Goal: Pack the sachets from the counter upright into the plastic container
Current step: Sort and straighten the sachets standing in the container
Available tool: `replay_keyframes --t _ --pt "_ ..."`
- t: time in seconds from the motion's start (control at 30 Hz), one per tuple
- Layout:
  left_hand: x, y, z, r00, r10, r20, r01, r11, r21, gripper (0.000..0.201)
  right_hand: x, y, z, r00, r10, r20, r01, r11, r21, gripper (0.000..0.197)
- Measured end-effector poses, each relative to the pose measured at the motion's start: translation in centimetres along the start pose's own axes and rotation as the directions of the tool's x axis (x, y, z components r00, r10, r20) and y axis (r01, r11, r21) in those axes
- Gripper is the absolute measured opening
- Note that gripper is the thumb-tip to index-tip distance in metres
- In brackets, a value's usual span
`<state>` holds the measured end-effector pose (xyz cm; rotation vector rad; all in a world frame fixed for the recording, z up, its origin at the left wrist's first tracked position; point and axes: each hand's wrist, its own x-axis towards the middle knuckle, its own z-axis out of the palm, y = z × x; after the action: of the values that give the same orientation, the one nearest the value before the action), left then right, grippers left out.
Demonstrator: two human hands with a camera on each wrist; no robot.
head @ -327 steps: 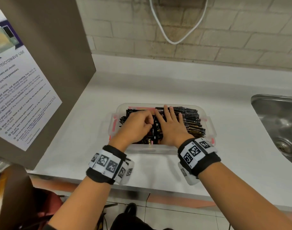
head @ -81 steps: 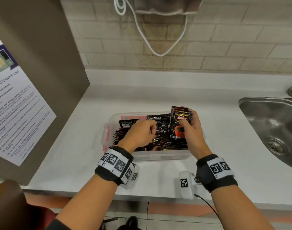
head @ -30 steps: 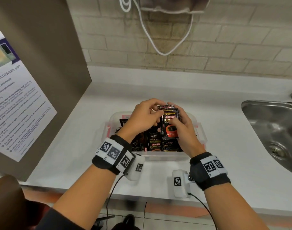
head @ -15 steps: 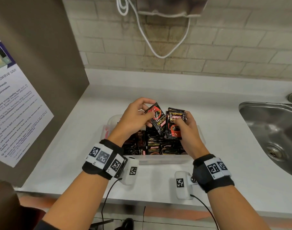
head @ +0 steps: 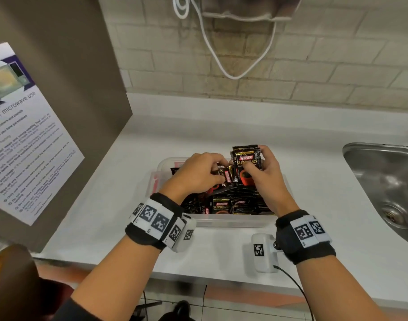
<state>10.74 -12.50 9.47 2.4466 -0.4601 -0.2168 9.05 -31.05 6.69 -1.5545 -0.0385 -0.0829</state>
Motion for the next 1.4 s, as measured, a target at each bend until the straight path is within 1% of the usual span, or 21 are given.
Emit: replay_keyframes --t 0.07,0.13,0.23,0.3,0.43,0.47,0.53,0.63,0.7,0.83,0.97,1.0,1.1,1.17,1.23,1.3,1.33,1.4 --pt "-0.4 -0.4 0.2 0.997 0.023 0.077 -0.022 1.0 -0.014 0.043 0.0 -0.2 -0.1 1.0 -0.009 -0.014 0.009 1.0 0.015 0.03" --pt "-0.8 -0.9 0.7 0.993 0.026 0.111 -0.021 0.999 -0.046 0.04 0.0 -0.3 -0.2 1.0 -0.013 -0.006 0.013 1.0 0.02 0.03" --pt "-0.9 -1.3 1.2 0.995 0.014 0.094 -0.005 0.995 -0.097 0.034 0.0 -0.3 -0.4 1.0 -0.002 -0.015 0.003 0.999 0.05 0.03" --pt "-0.8 -1.4 1.5 0.995 0.006 0.099 0.001 0.998 -0.068 0.033 0.1 -0.2 -0.6 0.999 0.013 -0.038 -0.01 0.998 0.067 0.03" --pt "-0.6 -1.6 2.6 0.993 -0.009 0.121 0.013 0.999 -0.03 0.042 -0.1 0.2 -0.6 0.997 0.046 -0.056 -0.042 0.996 0.074 0.031" --pt "-0.6 -1.6 2.9 0.992 -0.016 0.129 0.018 1.0 -0.016 0.04 -0.2 0.3 -0.6 0.997 0.051 -0.054 -0.047 0.996 0.077 0.031" --pt "-0.6 -1.4 3.5 0.991 -0.033 0.129 0.024 0.997 0.067 0.033 -0.2 0.4 -0.5 0.997 0.059 -0.055 -0.055 0.995 0.078 0.032" --pt "-0.6 -1.3 4.4 0.996 -0.042 0.078 0.021 0.967 0.253 0.035 -0.3 0.5 -0.4 0.996 0.07 -0.051 -0.067 0.995 0.071 0.032" --pt "-0.6 -1.3 4.9 0.998 -0.028 0.057 0.008 0.946 0.323 0.037 -0.3 0.6 -0.5 0.996 0.082 -0.043 -0.079 0.994 0.075 0.032" --pt "-0.5 -1.2 4.9 0.999 -0.005 0.033 -0.006 0.94 0.342 0.036 -0.5 0.8 -0.6 0.995 0.09 -0.033 -0.087 0.993 0.075 0.033" --pt "-0.5 -0.8 4.9 1.0 0.02 0.024 -0.026 0.96 0.278 0.037 -0.6 0.9 -0.4 0.998 0.066 -0.023 -0.064 0.994 0.091 0.031" --pt "-0.5 -0.7 5.0 1.0 0.017 0.024 -0.023 0.956 0.292 0.037 -0.6 0.9 -0.4 0.998 0.061 -0.026 -0.058 0.994 0.096 0.031" --pt "-0.6 -1.0 5.5 0.998 -0.02 0.058 -0.006 0.909 0.418 0.037 -0.7 1.0 -0.5 0.998 0.059 -0.035 -0.055 0.994 0.096 0.031" --pt "-0.8 -1.2 5.6 0.996 -0.045 0.074 0.008 0.897 0.442 0.041 -0.6 1.1 -0.5 0.997 0.067 -0.037 -0.063 0.993 0.102 0.032" --pt "-0.8 -1.2 5.5 0.993 -0.062 0.099 0.012 0.897 0.442 0.048 -0.6 1.3 -0.7 0.996 0.082 -0.043 -0.077 0.991 0.109 0.032" --pt "-0.9 -1.0 4.7 0.986 -0.081 0.148 0.013 0.91 0.414 0.055 -0.6 1.4 -0.7 0.993 0.105 -0.047 -0.099 0.988 0.115 0.031" --pt "-0.9 -1.0 3.9 0.983 -0.083 0.164 0.016 0.929 0.369 0.056 -0.6 1.5 -0.8 0.992 0.113 -0.048 -0.107 0.987 0.119 0.03" --pt "-0.9 -0.7 2.0 0.986 -0.066 0.156 0.031 0.976 0.218 0.053 -0.7 1.6 -0.9 0.992 0.12 -0.043 -0.113 0.985 0.129 0.028"
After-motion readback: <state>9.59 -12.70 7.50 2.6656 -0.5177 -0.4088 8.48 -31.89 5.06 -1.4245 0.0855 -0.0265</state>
